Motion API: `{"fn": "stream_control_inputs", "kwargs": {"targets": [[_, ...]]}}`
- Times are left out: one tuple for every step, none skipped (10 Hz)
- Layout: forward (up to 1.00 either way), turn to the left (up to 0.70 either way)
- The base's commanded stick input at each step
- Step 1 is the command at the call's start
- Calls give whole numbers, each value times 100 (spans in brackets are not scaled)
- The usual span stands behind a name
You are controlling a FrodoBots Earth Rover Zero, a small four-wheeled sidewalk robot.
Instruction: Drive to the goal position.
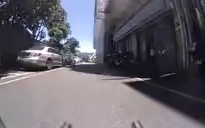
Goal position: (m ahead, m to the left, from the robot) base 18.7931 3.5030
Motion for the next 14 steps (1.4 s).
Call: {"fn": "stream_control_inputs", "kwargs": {"targets": [[0,-45],[0,-45],[0,-45],[0,-45],[0,-45],[0,-45],[0,-45],[0,-45],[0,-45],[0,-45],[0,-45],[0,-45],[0,-45],[0,-45]]}}
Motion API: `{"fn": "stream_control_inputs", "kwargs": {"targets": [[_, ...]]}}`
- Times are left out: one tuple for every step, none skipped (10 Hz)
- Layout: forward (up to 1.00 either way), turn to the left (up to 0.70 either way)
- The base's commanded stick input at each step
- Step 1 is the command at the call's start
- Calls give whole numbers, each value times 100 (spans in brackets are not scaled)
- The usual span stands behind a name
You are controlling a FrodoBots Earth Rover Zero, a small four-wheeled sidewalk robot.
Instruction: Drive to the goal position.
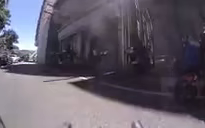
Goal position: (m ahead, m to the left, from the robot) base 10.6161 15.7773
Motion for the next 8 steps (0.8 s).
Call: {"fn": "stream_control_inputs", "kwargs": {"targets": [[0,-45],[0,-45],[0,-45],[0,-45],[0,-45],[0,-45],[0,-45],[0,-45]]}}
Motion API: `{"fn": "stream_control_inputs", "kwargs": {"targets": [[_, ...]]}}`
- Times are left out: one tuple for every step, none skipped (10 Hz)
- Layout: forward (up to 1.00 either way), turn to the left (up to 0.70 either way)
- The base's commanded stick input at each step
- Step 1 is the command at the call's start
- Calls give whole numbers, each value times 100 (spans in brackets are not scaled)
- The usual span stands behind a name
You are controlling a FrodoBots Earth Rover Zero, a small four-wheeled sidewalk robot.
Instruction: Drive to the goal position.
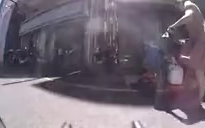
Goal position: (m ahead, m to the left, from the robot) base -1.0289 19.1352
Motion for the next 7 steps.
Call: {"fn": "stream_control_inputs", "kwargs": {"targets": [[0,-45],[0,-45],[0,-45],[0,-45],[0,-45],[0,-45],[0,-45]]}}
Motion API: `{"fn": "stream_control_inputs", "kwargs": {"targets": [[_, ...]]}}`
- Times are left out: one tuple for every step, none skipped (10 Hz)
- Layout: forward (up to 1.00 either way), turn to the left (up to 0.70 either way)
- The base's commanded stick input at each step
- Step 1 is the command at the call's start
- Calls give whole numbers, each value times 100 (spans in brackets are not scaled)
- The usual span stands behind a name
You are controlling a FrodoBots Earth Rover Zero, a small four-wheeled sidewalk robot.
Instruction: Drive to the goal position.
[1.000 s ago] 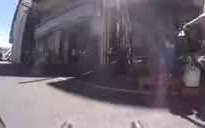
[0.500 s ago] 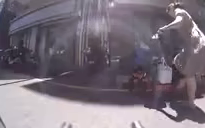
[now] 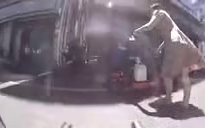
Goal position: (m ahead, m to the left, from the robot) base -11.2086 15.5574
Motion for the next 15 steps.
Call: {"fn": "stream_control_inputs", "kwargs": {"targets": [[0,-45],[0,-45],[0,-45],[0,-45],[0,-32],[0,-2],[0,0],[0,0],[0,0],[0,0],[0,0],[0,0],[0,0],[0,0],[0,0]]}}
